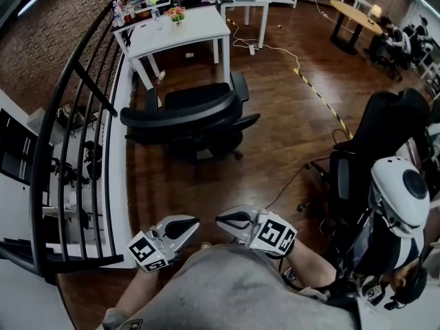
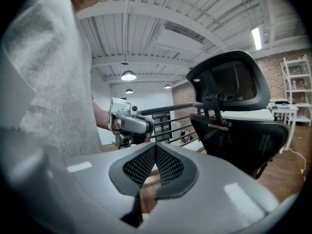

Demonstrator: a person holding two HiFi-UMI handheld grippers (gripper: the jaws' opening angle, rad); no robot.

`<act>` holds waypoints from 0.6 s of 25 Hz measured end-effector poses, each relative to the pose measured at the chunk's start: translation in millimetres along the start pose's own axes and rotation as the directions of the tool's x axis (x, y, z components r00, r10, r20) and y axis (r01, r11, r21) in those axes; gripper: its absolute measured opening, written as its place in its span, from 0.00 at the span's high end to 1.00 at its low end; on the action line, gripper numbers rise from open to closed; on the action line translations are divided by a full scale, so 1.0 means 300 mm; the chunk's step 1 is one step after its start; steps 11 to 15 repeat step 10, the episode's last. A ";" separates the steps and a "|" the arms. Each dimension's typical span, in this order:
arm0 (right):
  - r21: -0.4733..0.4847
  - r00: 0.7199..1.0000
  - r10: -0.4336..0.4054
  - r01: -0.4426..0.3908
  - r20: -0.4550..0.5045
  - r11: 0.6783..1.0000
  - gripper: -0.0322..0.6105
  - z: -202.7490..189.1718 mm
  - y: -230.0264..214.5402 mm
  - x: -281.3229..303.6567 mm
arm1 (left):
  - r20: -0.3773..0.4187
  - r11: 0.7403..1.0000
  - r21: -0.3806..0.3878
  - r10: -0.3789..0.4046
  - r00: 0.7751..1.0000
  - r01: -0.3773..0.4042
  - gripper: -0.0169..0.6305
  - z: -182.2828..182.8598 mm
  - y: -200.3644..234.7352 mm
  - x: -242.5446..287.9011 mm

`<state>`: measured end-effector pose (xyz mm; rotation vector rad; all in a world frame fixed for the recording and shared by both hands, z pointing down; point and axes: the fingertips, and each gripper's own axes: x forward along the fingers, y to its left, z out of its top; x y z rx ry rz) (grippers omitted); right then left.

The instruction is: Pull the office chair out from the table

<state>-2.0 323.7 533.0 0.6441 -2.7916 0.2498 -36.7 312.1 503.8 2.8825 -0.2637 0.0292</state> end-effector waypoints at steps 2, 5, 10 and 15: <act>-0.002 1.000 0.000 0.000 -0.002 1.000 0.94 -0.004 -0.008 0.002 | 0.001 1.000 0.001 0.003 1.000 -0.003 0.95 -0.005 0.007 0.003; -0.003 1.000 0.005 -0.005 -0.003 1.000 0.94 -0.002 -0.016 -0.003 | 0.000 1.000 -0.001 0.008 1.000 -0.008 0.95 -0.005 0.011 0.011; -0.008 1.000 0.018 -0.018 0.000 1.000 0.94 0.014 -0.036 -0.013 | -0.003 1.000 -0.003 0.012 1.000 -0.012 0.95 0.015 0.021 0.029; -0.008 1.000 0.018 -0.018 0.000 1.000 0.94 0.014 -0.036 -0.013 | -0.003 1.000 -0.003 0.012 1.000 -0.012 0.95 0.015 0.021 0.029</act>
